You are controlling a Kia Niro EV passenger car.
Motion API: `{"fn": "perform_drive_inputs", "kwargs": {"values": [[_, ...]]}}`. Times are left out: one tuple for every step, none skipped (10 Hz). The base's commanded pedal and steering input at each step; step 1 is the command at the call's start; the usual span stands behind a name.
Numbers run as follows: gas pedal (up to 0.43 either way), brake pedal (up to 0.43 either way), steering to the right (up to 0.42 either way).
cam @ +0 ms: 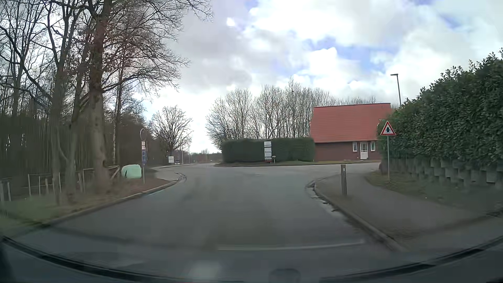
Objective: Follow the waypoints while adhering to traffic rules and regulations
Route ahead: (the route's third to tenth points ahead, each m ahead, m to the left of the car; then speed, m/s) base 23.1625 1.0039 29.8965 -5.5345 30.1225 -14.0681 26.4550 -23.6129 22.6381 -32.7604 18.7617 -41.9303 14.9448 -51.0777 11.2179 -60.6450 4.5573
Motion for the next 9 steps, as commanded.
{"fn": "perform_drive_inputs", "kwargs": {"values": [[0.079, 0.0, -0.007], [0.079, 0.0, -0.008], [0.079, 0.0, -0.01], [0.079, 0.0, -0.01], [0.079, 0.0, -0.01], [0.079, 0.0, -0.01], [0.079, 0.0, -0.01], [0.079, 0.0, -0.01], [0.079, 0.0, -0.01]]}}
